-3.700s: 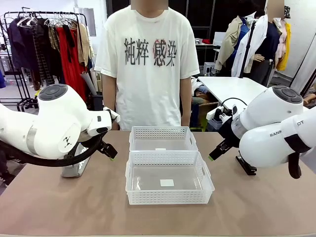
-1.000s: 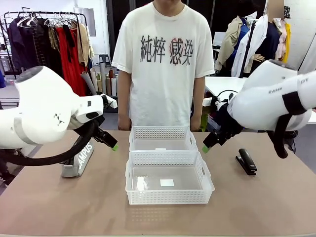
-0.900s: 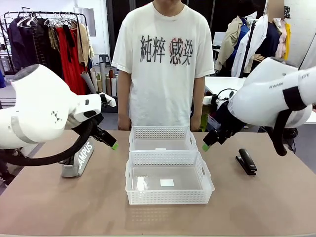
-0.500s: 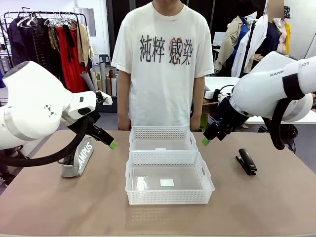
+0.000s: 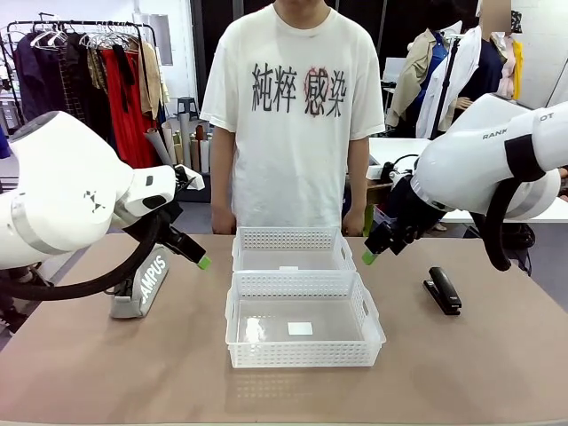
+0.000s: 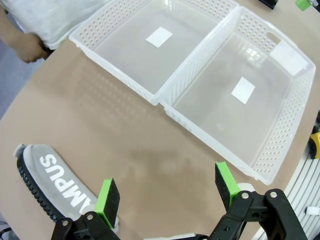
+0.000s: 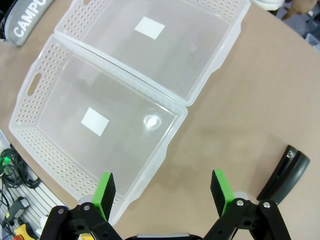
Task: Distribute items into two baskets.
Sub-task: Pick up the Pencil pouch that the person points to.
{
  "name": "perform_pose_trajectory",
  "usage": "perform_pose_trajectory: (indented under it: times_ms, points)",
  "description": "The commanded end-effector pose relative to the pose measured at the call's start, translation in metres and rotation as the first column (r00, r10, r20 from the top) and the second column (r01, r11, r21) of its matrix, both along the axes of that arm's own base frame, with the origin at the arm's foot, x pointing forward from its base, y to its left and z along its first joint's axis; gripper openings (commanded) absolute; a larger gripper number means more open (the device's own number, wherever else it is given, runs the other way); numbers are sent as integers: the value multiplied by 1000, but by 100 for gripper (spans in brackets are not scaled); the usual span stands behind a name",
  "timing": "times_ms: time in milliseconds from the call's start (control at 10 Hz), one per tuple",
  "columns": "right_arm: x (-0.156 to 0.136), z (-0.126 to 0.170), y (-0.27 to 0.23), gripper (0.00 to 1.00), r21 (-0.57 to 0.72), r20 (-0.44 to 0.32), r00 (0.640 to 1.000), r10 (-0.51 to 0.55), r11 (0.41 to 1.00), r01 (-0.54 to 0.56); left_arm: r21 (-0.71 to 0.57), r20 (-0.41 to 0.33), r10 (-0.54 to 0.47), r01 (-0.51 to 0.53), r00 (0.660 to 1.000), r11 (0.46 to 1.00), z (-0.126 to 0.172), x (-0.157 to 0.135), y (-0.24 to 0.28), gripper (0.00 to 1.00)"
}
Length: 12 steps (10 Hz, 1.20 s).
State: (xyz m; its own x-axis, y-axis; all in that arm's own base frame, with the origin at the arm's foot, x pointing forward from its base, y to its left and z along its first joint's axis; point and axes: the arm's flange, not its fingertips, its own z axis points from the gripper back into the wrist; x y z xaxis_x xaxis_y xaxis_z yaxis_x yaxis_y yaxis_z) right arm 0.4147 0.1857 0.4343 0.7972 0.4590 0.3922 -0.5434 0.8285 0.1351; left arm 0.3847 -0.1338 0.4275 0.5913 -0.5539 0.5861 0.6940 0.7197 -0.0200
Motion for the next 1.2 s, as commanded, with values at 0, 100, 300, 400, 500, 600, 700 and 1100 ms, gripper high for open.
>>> perform_pose_trajectory:
  times_ms: [0,100,300,400,500,600,700,1100]
  points:
    - [-1,2,-1,100,11,-9,1000,-7,1000,7,-10,4,13,-13,1000,1000,0,2,-1,100]
    - [0,0,0,100,0,0,1000,0,1000,0,0,0,0,0,1000,1000,0,0,0,100]
    - [14,2,4,100,56,-156,986,-59,996,69,246,-195,51,-1,979,969,5,8,-3,100]
    - [16,4,7,100,73,-199,979,-49,995,65,289,-248,60,15,967,957,13,9,-8,100]
    - [17,6,9,100,87,-222,974,-51,994,72,300,-309,63,35,949,953,18,10,-10,100]
    - [20,10,9,100,116,-260,964,-58,989,91,258,-357,49,48,933,965,24,10,-12,100]
    - [25,15,10,100,158,-303,951,-67,980,119,141,-407,4,58,913,988,30,13,-13,100]
    - [47,42,-1,100,402,-518,854,-48,867,293,-399,-570,-138,-126,810,908,49,25,-4,100]
